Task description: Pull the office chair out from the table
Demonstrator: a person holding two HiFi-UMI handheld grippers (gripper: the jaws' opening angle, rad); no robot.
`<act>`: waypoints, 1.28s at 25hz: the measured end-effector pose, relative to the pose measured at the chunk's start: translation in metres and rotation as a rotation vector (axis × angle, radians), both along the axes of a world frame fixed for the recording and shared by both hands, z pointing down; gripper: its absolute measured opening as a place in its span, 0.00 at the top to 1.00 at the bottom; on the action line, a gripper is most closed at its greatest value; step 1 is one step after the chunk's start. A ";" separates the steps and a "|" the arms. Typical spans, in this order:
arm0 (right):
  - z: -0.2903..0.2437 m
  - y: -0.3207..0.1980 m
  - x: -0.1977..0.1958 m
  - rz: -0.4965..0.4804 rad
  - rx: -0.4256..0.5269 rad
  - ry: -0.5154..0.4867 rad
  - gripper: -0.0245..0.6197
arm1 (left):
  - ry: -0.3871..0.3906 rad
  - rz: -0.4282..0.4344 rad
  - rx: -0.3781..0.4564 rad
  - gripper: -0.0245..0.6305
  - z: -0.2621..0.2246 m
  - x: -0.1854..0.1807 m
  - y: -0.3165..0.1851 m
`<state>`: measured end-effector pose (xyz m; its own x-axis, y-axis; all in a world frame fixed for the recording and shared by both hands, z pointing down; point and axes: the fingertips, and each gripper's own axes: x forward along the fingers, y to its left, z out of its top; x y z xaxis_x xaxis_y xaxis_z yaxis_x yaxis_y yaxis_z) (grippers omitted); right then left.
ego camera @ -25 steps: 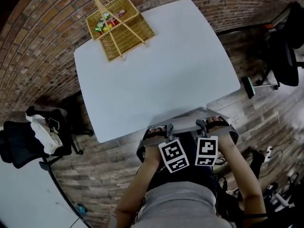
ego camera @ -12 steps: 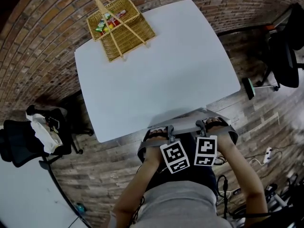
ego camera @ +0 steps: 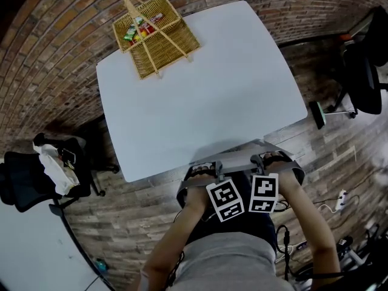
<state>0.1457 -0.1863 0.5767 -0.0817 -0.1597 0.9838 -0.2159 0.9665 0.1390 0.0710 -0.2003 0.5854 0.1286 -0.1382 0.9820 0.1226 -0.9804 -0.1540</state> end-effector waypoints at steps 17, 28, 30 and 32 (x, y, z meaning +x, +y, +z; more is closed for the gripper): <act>0.000 0.034 -0.004 0.002 -0.009 -0.013 0.83 | -0.023 0.005 -0.011 0.84 0.000 -0.005 0.036; -0.001 0.072 -0.001 -0.058 -0.005 -0.033 0.83 | -0.058 -0.065 0.000 0.84 0.001 -0.003 0.077; -0.001 0.081 0.002 -0.070 0.001 -0.033 0.83 | -0.060 -0.081 0.002 0.84 0.002 0.000 0.087; 0.000 0.090 0.003 -0.087 0.004 -0.036 0.83 | -0.063 -0.101 0.005 0.84 0.002 0.001 0.096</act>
